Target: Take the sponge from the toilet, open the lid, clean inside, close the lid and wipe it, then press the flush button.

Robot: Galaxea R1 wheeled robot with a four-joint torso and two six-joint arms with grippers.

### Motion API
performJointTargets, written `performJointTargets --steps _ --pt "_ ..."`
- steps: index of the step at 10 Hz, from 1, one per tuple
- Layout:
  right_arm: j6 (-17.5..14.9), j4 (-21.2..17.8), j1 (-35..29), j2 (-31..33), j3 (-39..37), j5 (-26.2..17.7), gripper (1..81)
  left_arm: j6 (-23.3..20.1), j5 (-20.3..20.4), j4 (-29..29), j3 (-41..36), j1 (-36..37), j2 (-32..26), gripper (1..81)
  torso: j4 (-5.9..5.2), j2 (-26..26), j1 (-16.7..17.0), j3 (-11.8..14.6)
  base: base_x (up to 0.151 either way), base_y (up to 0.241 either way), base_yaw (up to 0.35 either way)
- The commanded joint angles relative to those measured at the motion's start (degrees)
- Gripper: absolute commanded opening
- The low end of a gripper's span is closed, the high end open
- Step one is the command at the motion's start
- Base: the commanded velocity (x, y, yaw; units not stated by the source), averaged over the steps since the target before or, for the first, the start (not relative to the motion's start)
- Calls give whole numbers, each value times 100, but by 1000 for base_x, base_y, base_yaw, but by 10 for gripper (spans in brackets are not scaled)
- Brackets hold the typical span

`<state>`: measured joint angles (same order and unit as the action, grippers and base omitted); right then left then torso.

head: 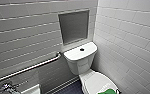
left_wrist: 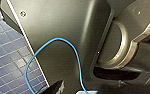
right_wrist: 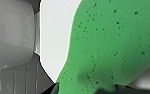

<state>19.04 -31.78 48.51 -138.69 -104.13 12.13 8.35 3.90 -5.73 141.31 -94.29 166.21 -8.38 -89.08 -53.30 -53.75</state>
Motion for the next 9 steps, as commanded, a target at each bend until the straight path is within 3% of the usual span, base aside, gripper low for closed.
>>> performJointTargets --steps 1,5,9 --pt "196 -65 -776 348 219 -386 811 -26 -452 46 -42 -130 -34 811 0 0 2 0 0 0 0" --pt "311 -232 -873 471 263 -659 811 -26 -452 63 -42 -164 -9 811 0 -65 -41 -64 0 0 0" --pt "319 -618 -767 -21 -651 -1169 811 -26 -452 72 -42 -226 9 811 0 -65 -44 -65 0 0 0"
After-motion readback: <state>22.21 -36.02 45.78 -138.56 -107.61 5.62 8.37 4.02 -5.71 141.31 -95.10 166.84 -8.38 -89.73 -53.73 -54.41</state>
